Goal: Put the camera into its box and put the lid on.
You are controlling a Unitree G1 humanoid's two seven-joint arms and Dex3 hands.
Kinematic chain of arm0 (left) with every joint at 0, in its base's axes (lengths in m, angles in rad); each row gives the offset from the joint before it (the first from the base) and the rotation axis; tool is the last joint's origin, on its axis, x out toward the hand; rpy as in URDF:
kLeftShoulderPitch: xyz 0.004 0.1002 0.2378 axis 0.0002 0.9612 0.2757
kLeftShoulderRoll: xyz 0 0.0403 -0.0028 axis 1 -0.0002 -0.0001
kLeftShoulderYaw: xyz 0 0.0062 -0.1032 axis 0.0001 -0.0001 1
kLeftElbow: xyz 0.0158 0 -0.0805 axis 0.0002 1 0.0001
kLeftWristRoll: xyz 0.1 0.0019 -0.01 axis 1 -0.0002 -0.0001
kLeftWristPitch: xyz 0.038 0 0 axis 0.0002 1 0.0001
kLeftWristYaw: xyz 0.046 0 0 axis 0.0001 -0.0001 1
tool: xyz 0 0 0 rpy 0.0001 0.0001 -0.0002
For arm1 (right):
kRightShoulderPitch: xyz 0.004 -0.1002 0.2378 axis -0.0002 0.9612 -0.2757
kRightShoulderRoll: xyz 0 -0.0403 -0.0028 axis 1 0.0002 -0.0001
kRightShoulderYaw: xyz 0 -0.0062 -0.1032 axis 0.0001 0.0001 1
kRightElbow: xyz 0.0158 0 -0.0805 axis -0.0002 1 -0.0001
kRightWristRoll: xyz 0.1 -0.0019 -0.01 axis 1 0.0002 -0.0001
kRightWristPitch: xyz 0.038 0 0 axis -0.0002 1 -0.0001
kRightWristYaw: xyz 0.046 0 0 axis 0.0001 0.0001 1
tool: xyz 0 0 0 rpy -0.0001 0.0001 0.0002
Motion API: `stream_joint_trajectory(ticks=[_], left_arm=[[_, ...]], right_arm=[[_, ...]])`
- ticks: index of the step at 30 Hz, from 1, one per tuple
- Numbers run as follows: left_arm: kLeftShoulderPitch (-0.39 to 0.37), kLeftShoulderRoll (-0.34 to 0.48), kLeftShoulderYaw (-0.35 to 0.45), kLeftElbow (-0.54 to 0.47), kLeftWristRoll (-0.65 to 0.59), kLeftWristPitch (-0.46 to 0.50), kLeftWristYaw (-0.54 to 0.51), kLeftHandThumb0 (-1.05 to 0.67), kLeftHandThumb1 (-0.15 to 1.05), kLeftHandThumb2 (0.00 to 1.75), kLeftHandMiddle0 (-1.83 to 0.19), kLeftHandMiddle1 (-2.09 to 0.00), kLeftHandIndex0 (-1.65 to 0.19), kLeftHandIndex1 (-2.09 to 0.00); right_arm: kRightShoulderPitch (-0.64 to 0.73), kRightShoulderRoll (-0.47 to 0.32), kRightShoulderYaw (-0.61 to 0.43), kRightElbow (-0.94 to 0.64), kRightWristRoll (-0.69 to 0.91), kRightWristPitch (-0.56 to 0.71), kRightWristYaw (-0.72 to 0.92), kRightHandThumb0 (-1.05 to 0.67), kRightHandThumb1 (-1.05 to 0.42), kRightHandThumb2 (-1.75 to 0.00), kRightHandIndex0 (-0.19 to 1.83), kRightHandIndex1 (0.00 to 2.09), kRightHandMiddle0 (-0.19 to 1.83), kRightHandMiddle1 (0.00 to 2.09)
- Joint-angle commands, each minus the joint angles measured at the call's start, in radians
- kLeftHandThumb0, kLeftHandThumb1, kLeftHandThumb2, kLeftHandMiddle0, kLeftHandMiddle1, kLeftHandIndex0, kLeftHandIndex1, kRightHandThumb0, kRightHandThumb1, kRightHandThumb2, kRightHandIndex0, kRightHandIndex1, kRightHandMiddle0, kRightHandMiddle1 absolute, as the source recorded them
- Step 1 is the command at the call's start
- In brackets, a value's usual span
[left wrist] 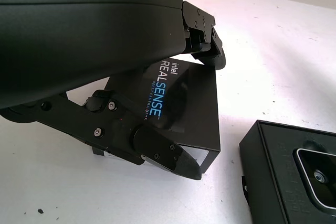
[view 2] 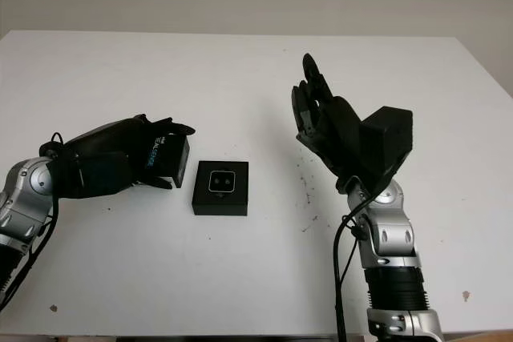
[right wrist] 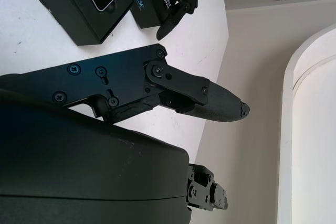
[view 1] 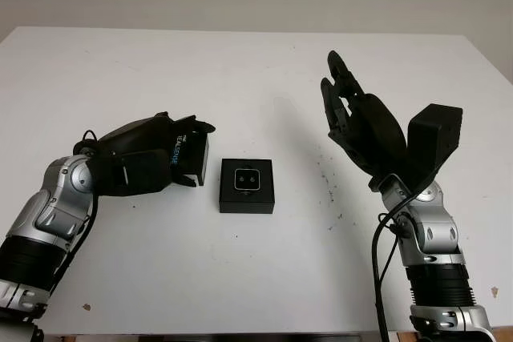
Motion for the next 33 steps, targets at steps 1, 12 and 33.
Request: stream_joint_trajectory(ticks=[1,12,33], left_arm=[[0.000,0.005,-0.004,-0.003,0.008,0.010,-0.007,-0.08,0.98,0.05,-0.40,-1.29,-0.32,-1.41],[-0.016,0.011,0.026,-0.046,-0.032,0.100,-0.057,-0.07,0.98,0.05,-0.37,-1.25,-0.29,-1.36],[-0.133,0.081,0.060,-0.503,-0.104,0.568,-0.332,-0.12,0.97,0.06,-0.33,-1.45,-0.29,-1.47]], right_arm=[[0.004,-0.009,0.000,-0.021,0.003,0.001,0.004,-0.57,-1.05,-0.72,-0.19,0.00,-0.19,0.00],[0.014,-0.009,0.004,-0.022,-0.005,-0.002,0.003,-0.61,-1.05,-0.69,-0.19,0.00,-0.19,0.00],[0.026,0.046,0.035,0.005,-0.015,-0.031,-0.031,-0.63,-1.05,-0.65,-0.19,0.00,-0.19,0.00]])
